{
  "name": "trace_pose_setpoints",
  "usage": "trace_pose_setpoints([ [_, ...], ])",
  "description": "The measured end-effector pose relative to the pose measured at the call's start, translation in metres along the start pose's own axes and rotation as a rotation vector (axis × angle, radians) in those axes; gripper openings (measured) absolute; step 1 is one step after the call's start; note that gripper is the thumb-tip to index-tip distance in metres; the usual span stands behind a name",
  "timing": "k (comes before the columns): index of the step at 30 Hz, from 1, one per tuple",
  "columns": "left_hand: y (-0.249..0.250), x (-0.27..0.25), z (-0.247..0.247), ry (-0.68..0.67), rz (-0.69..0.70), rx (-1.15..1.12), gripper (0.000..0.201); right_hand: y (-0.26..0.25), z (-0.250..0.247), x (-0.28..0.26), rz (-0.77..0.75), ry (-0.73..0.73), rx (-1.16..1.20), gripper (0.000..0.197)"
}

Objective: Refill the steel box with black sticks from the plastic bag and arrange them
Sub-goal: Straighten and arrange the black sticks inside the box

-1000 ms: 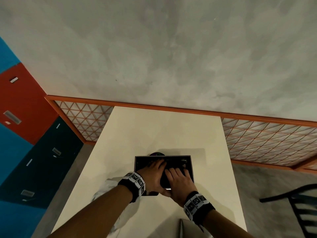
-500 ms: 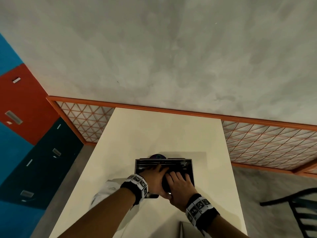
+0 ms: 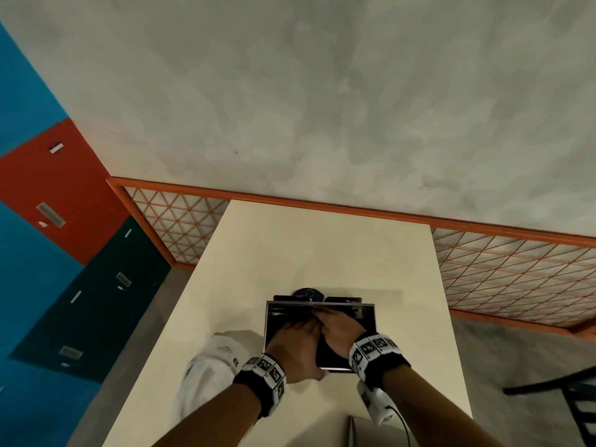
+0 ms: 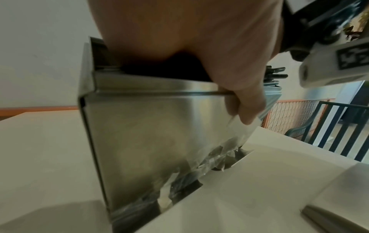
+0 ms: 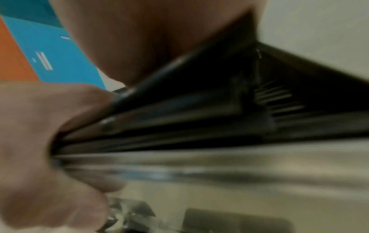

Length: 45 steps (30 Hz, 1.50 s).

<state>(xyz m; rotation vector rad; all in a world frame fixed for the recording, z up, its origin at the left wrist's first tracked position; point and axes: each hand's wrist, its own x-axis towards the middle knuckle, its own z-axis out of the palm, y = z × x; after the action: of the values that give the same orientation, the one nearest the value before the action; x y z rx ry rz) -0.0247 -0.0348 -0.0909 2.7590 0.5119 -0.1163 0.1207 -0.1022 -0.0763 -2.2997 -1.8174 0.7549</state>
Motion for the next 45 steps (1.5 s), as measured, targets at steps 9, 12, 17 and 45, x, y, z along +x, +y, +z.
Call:
trace_pose_setpoints([
  [9,0.003,-0.01,0.003,0.042,0.022,0.048,0.077,-0.002,-0.009,-0.001,0.033,0.156,-0.171,0.04],
  [12,0.002,-0.008,0.002,0.021,0.025,0.064,0.078,-0.007,-0.015,-0.002,0.032,0.156,-0.233,0.037],
  [17,0.002,-0.008,-0.001,0.05,0.041,0.061,0.087,-0.015,-0.017,-0.004,0.092,0.006,-0.331,0.033],
  [45,-0.001,0.01,-0.031,-0.166,-0.053,0.005,0.091,-0.005,-0.03,-0.032,0.061,-0.245,-0.304,0.105],
])
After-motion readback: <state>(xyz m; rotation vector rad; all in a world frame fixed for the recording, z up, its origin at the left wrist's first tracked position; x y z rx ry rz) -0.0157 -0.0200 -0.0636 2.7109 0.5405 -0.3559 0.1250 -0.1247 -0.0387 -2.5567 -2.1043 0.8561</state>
